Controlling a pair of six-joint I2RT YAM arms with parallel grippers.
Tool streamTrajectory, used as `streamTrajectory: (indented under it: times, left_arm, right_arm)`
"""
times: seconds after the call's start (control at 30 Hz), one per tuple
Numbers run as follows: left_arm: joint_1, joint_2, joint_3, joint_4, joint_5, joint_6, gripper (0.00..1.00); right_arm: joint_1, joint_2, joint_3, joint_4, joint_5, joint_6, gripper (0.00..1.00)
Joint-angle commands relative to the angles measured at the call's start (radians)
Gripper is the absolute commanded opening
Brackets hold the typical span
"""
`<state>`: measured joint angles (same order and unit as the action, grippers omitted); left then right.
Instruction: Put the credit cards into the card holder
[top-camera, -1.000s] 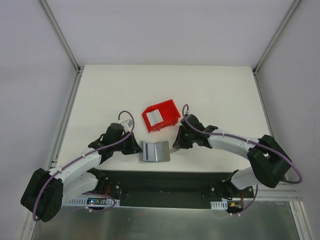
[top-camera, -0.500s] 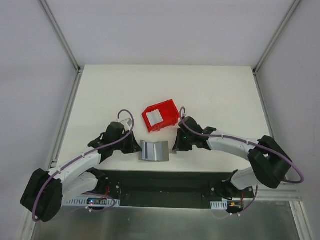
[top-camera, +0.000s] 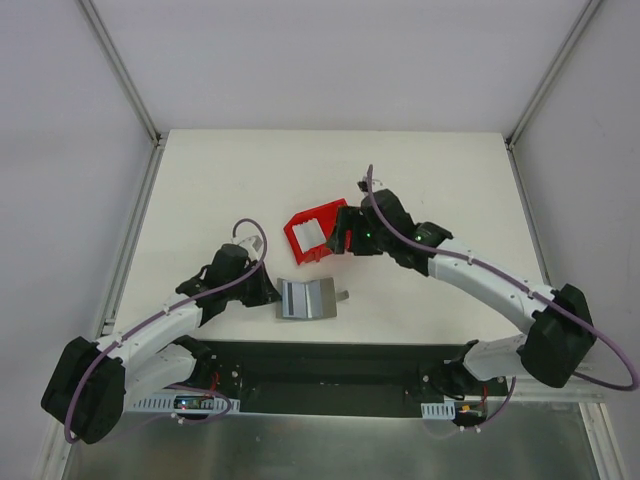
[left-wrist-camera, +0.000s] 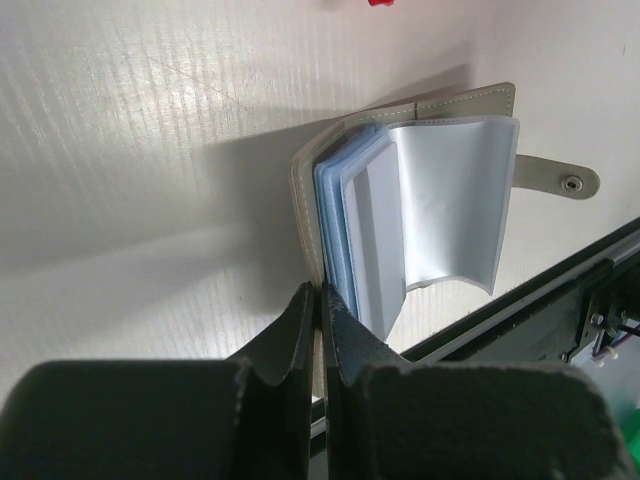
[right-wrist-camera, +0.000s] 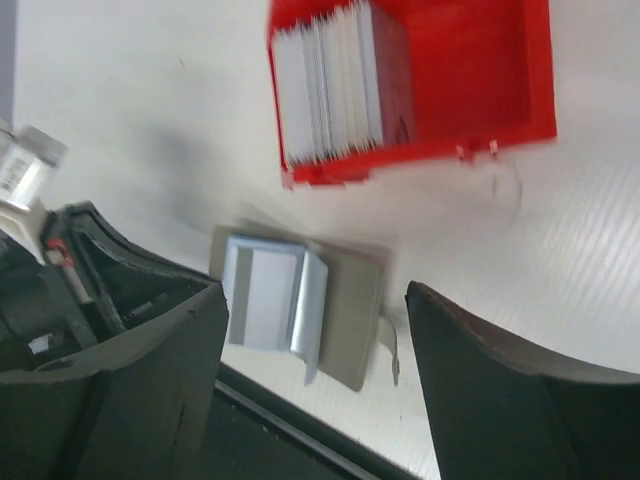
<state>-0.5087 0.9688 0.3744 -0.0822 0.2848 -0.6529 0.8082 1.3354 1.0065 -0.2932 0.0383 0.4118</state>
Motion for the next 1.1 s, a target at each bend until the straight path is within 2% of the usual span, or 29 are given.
streamTrajectory:
  times: [0.0,0.07,0.27,0.43,1.07]
  left_arm:
    - [0.004,-0.016,0.031,-0.001,-0.056,-0.022,0.00]
    - [0.004,-0.007,0.040,0.001,-0.058,-0.019,0.00]
    - [0.004,0.019,0.057,0.015,-0.050,-0.002,0.00]
    - [0.004,0.037,0.070,0.019,-0.038,0.015,0.00]
    - [0.004,0.050,0.067,0.030,-0.007,0.042,0.00]
  right_arm:
    - [-0.041,0.137,0.186,-0.044,-0.028,-0.137,0.79]
    - [-0.061,0.244,0.275,-0.078,-0.090,-0.159,0.82]
    - [-0.087,0.487,0.518,-0.152,-0.152,-0.221,0.88]
    - [-0.092,0.606,0.642,-0.192,-0.172,-0.254,0.91]
    - [-0.112,0.766,0.701,-0.135,-0.242,-0.261,0.99]
